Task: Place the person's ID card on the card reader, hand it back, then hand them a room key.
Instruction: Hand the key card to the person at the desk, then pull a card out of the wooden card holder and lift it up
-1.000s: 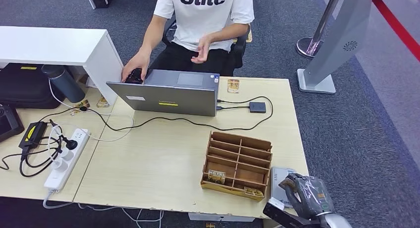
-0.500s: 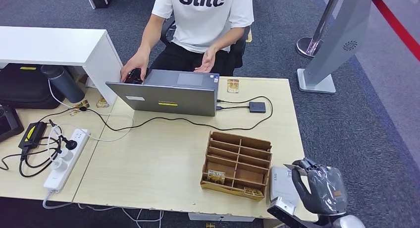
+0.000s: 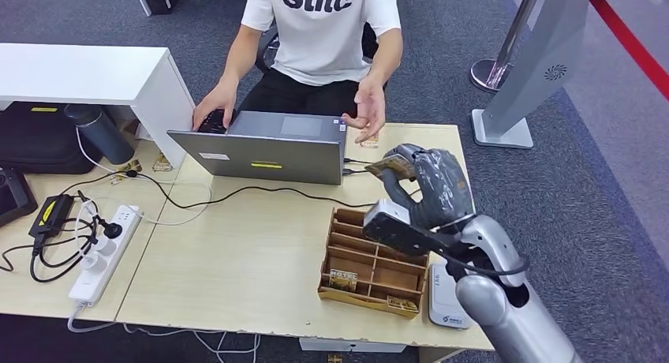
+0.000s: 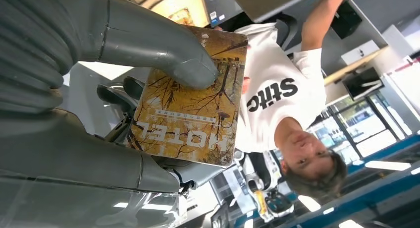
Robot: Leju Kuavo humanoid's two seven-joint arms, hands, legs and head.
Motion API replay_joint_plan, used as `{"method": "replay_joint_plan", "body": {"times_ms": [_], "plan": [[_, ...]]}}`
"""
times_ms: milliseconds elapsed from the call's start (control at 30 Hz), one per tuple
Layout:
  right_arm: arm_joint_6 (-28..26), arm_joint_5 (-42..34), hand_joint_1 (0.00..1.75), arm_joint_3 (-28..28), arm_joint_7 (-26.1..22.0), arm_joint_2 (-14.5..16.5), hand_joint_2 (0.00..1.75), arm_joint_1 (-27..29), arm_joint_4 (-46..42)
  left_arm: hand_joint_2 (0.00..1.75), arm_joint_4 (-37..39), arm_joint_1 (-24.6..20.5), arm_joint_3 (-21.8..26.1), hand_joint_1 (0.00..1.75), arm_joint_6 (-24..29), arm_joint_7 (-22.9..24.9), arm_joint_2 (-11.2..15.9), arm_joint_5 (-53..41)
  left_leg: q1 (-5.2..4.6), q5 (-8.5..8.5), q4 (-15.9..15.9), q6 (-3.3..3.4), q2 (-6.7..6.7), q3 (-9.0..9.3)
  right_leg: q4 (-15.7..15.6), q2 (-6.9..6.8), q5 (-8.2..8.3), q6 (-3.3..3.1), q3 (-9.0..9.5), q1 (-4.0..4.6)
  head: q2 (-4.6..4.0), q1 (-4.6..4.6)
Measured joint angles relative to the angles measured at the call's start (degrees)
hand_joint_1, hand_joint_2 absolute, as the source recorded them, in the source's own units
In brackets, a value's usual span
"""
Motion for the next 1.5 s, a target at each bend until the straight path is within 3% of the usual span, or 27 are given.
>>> {"method": "replay_joint_plan", "body": {"times_ms": [167,333,367,467,500,667,700,800,833,1167,1500], "plan": [[3.24,-1.32,1.75,1.98,2.84,3.49,1.75,-9.08,7.28,1.75,2.44,-0.76,-0.01,0.00,-1.97,1.19,0.39,-1.12,0.00,0.00,0.00,0.00,-0.05,-0.03,0.00,-0.02,0.00,0.00,-0.02,0.00,0.00,-0.01],[4.48,-0.66,1.75,3.89,4.07,5.87,1.75,-13.80,13.46,1.75,4.29,-1.20,0.00,0.00,-2.98,1.59,0.49,-1.48,0.00,0.00,0.00,0.00,-0.12,-0.09,-0.01,-0.07,-0.01,0.00,-0.06,0.00,0.00,0.00],[4.63,-0.35,1.63,4.30,4.37,6.28,1.75,-14.37,14.36,1.75,4.59,-1.30,-0.01,0.00,-3.10,1.74,0.50,-1.55,0.00,0.00,0.00,0.00,-0.13,-0.10,-0.01,-0.07,-0.01,0.00,-0.06,0.00,0.00,-0.01],[4.68,0.17,1.01,5.03,4.55,6.95,1.75,-15.20,16.00,1.75,5.22,-1.49,-0.01,0.00,-3.47,1.95,0.51,-1.68,0.01,0.00,0.00,0.00,-0.15,-0.11,-0.02,-0.10,-0.02,0.00,-0.07,0.00,0.00,0.00],[4.67,0.18,0.89,5.06,4.55,6.99,1.75,-15.23,16.09,1.75,5.26,-1.51,-0.01,0.00,-3.50,1.96,0.51,-1.68,0.01,0.00,0.00,0.00,-0.15,-0.12,-0.02,-0.10,-0.02,0.00,-0.07,0.00,0.00,0.01],[4.63,0.71,0.77,6.48,4.93,7.92,1.75,-15.46,17.78,1.75,5.75,-1.59,0.01,0.00,-3.71,2.00,0.50,-1.97,0.00,0.00,0.00,0.00,-0.17,-0.13,-0.03,-0.12,-0.02,0.00,-0.08,0.00,0.00,0.01],[4.63,0.84,0.67,6.77,5.01,8.10,1.75,-15.47,18.05,1.75,5.84,-1.61,0.01,0.00,-3.71,2.00,0.50,-1.99,0.00,0.00,0.00,0.00,-0.16,-0.13,-0.03,-0.12,-0.02,0.00,-0.08,0.00,0.00,0.01],[4.63,0.86,0.10,7.26,5.04,8.29,1.75,-15.48,18.48,1.75,5.98,-1.61,-0.01,0.00,-3.71,2.00,0.51,-1.99,0.00,0.00,0.00,0.00,-0.16,-0.13,-0.03,-0.12,-0.01,0.00,-0.08,0.00,0.00,0.01],[4.63,0.90,0.00,7.41,5.12,8.32,1.75,-15.49,18.63,1.75,6.02,-1.62,0.00,0.00,-3.69,2.02,0.51,-1.99,0.00,0.00,0.00,0.00,-0.16,-0.13,-0.03,-0.12,-0.01,0.00,-0.08,0.00,0.00,0.01],[1.06,3.94,0.00,8.05,5.32,8.03,1.75,-14.14,17.41,1.75,6.28,-1.62,-0.01,0.00,-1.81,2.04,0.16,-1.02,0.01,-0.01,0.01,0.00,-0.17,-0.13,-0.05,-0.12,-0.02,0.00,-0.12,0.00,0.00,-0.01],[-9.65,11.98,0.00,5.56,-1.84,0.02,1.75,2.78,-0.26,1.75,3.89,-0.77,-0.01,0.00,3.58,-2.05,-1.28,4.37,0.00,-0.11,0.01,0.08,-0.28,-0.25,-0.22,-0.22,-0.06,0.05,-0.12,0.00,0.00,0.00]]}}
